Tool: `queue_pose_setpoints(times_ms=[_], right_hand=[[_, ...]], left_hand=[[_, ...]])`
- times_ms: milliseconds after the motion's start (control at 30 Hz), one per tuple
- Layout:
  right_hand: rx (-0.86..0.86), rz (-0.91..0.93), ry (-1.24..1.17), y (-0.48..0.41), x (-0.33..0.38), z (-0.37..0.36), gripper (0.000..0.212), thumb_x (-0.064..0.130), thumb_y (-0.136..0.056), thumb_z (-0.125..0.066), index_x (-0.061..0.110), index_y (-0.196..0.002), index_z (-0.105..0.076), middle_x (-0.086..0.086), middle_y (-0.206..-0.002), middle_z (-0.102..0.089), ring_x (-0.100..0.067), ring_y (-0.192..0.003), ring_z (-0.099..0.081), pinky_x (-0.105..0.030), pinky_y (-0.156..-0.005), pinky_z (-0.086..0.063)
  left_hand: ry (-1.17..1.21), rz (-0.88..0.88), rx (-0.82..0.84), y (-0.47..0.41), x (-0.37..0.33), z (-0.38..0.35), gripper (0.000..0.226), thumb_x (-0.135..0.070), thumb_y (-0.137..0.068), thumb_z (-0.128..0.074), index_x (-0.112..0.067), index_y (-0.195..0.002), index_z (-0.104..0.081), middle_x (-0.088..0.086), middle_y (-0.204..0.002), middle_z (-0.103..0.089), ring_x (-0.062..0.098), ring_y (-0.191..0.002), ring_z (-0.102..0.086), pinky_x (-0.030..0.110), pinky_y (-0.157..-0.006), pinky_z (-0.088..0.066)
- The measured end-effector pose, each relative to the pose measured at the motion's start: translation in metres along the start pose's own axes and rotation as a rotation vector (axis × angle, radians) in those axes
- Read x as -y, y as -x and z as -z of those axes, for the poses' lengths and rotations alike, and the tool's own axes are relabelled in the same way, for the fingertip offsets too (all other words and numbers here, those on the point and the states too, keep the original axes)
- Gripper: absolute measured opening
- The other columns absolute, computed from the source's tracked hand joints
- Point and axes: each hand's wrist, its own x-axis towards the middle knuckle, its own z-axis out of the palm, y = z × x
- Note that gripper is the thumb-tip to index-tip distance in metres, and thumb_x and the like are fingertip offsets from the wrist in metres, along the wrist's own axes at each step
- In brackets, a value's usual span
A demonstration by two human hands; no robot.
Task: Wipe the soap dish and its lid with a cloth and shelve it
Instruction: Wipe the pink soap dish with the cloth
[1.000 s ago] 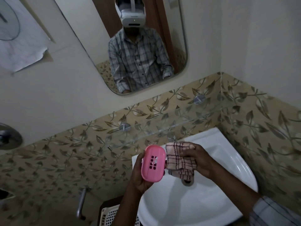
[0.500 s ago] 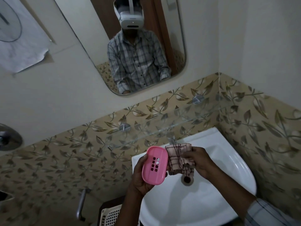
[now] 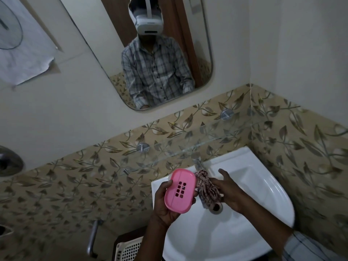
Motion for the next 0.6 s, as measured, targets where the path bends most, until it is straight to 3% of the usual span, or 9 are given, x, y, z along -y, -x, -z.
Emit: queue_pose_setpoints(times_ms=[67,100,200,333,400,500,600], right_hand=[[-0.080,0.177,0.150,0.000,-0.005,-0.003,0.047,0.023,-0.092,-0.067,0.036,-0.133,-0.047,0.002,-0.128,-0.053,-0.021,-0.117,-0.053,-0.037,-0.086,-0.049],[-0.066,0.247,0.162,-0.001,-0.008,-0.005,0.036,0.016,-0.093,-0.063,0.035,-0.122,-0.057,0.001,-0.126,-0.059,-0.022,-0.115,-0.056,-0.036,-0.086,-0.052],[-0.017,0.285,0.062,0.005,-0.014,-0.018,0.028,0.010,-0.093,-0.050,0.026,-0.102,-0.072,-0.009,-0.100,-0.075,-0.034,-0.098,-0.070,-0.048,-0.080,-0.059],[0.097,0.195,-0.227,0.000,-0.026,-0.020,0.037,0.026,-0.091,-0.046,0.010,-0.116,-0.069,-0.026,-0.111,-0.070,-0.044,-0.103,-0.067,-0.069,-0.086,-0.051],[0.096,0.220,-0.276,-0.002,-0.028,-0.021,0.036,0.029,-0.092,-0.059,0.014,-0.124,-0.064,-0.023,-0.113,-0.070,-0.041,-0.102,-0.068,-0.064,-0.087,-0.054],[-0.032,0.283,-0.209,-0.001,-0.028,-0.024,0.047,0.018,-0.082,-0.078,0.033,-0.123,-0.061,-0.003,-0.106,-0.077,-0.024,-0.095,-0.074,-0.041,-0.074,-0.062],[-0.163,0.327,-0.060,-0.002,-0.029,-0.027,0.025,0.021,-0.084,-0.077,0.019,-0.108,-0.071,-0.006,-0.094,-0.078,-0.025,-0.085,-0.076,-0.042,-0.069,-0.063]], left_hand=[[-0.007,-0.028,-0.049,-0.001,-0.001,-0.002,0.073,-0.023,-0.051,-0.091,0.008,-0.113,-0.069,0.030,-0.106,-0.067,0.042,-0.086,-0.068,0.048,-0.074,-0.060],[-0.012,-0.036,-0.069,-0.002,-0.001,-0.004,0.074,-0.022,-0.049,-0.091,0.008,-0.113,-0.069,0.029,-0.106,-0.066,0.041,-0.086,-0.067,0.046,-0.073,-0.060],[-0.038,-0.034,-0.104,-0.005,0.001,-0.010,0.081,-0.023,-0.049,-0.090,0.008,-0.120,-0.063,0.028,-0.109,-0.064,0.040,-0.091,-0.063,0.044,-0.077,-0.057],[-0.031,-0.050,-0.078,-0.007,0.000,-0.013,0.076,-0.024,-0.054,-0.087,0.007,-0.120,-0.065,0.027,-0.111,-0.065,0.039,-0.094,-0.063,0.043,-0.079,-0.056],[-0.006,-0.049,-0.073,-0.007,0.001,-0.009,0.076,-0.023,-0.056,-0.086,0.006,-0.122,-0.064,0.028,-0.114,-0.063,0.039,-0.098,-0.061,0.044,-0.082,-0.054],[0.009,-0.058,-0.100,-0.006,0.009,-0.006,0.082,-0.024,-0.055,-0.086,0.006,-0.126,-0.059,0.028,-0.114,-0.061,0.040,-0.099,-0.058,0.046,-0.084,-0.052],[-0.003,-0.081,-0.124,-0.008,0.017,-0.006,0.083,-0.025,-0.054,-0.087,0.006,-0.126,-0.058,0.027,-0.110,-0.062,0.039,-0.096,-0.060,0.045,-0.082,-0.052]])
